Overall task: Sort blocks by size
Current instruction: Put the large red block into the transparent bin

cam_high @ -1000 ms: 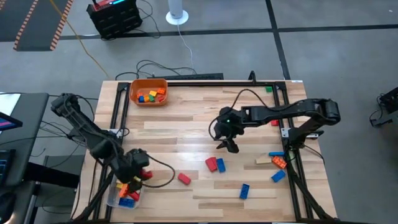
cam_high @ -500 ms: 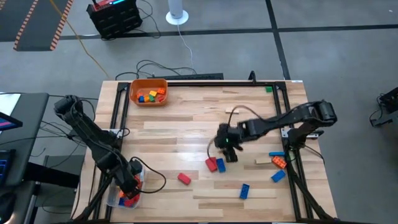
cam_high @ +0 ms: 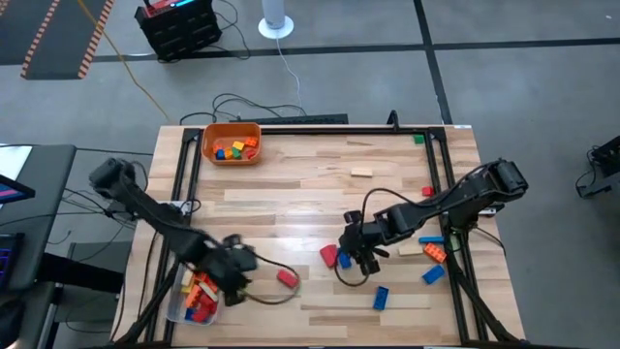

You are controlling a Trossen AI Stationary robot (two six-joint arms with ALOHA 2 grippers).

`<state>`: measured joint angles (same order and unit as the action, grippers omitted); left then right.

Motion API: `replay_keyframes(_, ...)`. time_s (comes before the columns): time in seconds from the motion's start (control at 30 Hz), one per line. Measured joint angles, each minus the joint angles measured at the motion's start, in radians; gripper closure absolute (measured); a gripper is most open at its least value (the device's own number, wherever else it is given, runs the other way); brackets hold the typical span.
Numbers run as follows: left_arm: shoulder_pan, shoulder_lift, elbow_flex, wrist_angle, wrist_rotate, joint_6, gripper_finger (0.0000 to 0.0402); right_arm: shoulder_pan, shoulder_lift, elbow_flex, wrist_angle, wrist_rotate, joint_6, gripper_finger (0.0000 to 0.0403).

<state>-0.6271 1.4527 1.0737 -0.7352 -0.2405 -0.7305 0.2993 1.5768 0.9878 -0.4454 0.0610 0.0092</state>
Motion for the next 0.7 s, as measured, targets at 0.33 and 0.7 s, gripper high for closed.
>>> replay_keyframes(0.33, 0.123, 0.347, 0.297, 0.039, 0.019, 0.495, 0.0217, 0.013, -0.005, 0.000, -0.215, 0.028, 0.119, 0.0163)
replay_keyframes(0.7, 0.130, 0.500, 0.382, -0.029, 0.066, 0.647, 0.0146, 0.172, -0.006, 0.000, -0.294, 0.112, 0.202, 0.0163)
